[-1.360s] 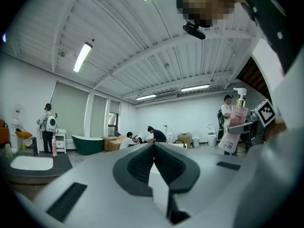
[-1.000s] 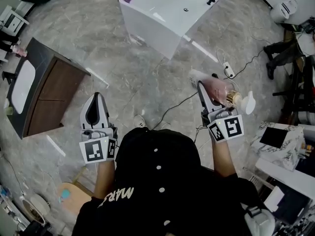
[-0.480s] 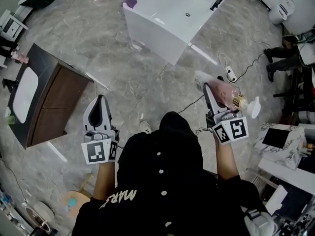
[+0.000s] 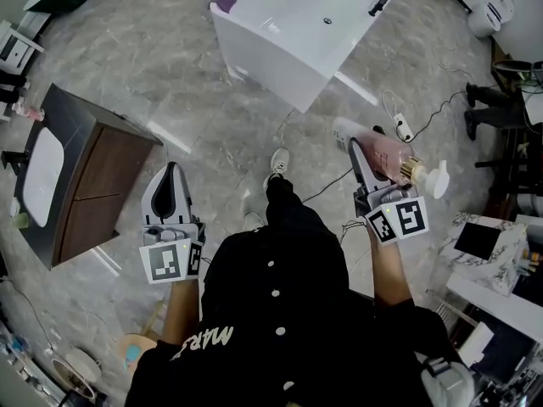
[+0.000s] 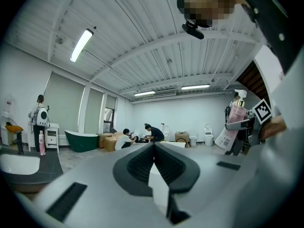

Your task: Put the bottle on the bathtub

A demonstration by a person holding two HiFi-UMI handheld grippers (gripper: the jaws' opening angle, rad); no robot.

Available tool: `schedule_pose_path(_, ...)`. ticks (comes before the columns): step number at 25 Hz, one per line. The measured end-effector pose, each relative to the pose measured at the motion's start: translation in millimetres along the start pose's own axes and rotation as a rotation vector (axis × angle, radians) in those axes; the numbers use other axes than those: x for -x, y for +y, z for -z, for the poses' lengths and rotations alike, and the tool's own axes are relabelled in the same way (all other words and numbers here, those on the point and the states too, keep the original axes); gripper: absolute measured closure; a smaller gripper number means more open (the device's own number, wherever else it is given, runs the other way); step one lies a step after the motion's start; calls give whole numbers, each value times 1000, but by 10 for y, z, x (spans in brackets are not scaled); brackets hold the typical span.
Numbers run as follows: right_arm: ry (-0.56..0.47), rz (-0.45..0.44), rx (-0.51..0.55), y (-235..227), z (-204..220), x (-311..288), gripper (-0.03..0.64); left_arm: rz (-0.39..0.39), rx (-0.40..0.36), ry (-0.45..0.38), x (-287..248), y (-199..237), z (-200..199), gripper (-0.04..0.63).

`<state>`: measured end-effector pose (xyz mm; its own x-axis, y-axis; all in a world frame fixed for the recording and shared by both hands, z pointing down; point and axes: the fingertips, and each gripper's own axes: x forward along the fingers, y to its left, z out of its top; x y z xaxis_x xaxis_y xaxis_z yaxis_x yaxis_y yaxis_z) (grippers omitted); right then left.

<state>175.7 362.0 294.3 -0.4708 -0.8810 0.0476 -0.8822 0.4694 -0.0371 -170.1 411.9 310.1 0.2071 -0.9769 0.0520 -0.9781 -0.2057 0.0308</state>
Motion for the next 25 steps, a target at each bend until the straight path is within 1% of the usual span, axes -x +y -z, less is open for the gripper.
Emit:
schedule_pose_path(6,-12,-33,-1,-378,-21,-756,390,-34,-4,-2,-735,155,-106,584)
schedule_pose_path(11,-20,-82,10,-722,-121,-1356,390,-50,-27,-8,-1381,163,-274,584)
schedule_pose_path(15,-26,-108,2,-1020,-159,-1772,390,-66,-35,-2,-1842,144,-330,584)
schedule_pose_path(20,-17,-140,-6,-1327,-105,-2185,390,-91,-41,11,-2277,95,-337,584)
schedule_pose_path(25,6,-175,-15,-1516,4,-2456,390,-114,-35,33,-2516,23,-299,584)
